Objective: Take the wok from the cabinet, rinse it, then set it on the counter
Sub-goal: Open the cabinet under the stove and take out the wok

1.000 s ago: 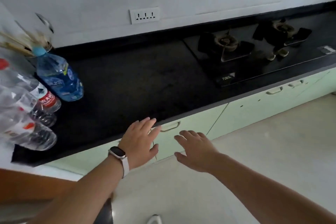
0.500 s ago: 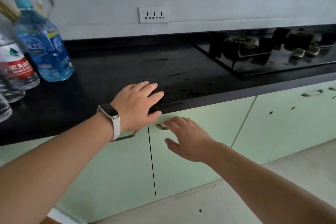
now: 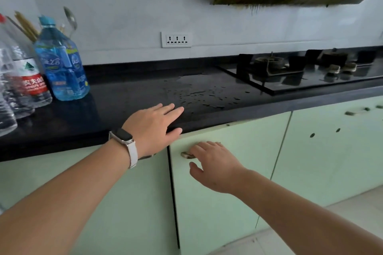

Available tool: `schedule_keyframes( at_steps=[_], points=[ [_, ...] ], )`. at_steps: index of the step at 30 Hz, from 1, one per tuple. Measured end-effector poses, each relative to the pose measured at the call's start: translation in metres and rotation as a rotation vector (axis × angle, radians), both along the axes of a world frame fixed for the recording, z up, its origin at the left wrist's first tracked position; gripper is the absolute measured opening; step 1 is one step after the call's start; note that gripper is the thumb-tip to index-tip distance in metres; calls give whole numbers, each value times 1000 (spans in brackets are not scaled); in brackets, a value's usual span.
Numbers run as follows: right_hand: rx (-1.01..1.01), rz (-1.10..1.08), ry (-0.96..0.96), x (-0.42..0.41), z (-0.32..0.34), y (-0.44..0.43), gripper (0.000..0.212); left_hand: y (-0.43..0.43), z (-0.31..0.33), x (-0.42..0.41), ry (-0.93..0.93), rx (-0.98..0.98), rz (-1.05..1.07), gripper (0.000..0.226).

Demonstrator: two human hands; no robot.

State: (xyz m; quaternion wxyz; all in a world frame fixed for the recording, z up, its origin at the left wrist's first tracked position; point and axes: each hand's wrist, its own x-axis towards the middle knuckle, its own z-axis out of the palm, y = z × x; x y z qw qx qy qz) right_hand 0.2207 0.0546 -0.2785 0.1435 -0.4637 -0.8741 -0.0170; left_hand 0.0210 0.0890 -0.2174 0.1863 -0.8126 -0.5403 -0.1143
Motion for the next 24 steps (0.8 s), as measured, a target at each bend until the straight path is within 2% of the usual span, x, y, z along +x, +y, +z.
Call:
schedule_keyframes(
  at_steps=[4,10,15,24],
  points=[
    [53,36,66,6,-5,-11,22,-2,-5,0,-29,52,4,59],
    [98,102,118,18,-8,-16,30,-5,-7,-5,42,74,3,59],
    [169,110,179,24,-12,-19,24,-4,-7,-6,78,101,-15,57],
    [161,172,183,54,-14,-48,18,-5,-7,-3,102,103,-4,59]
  ],
)
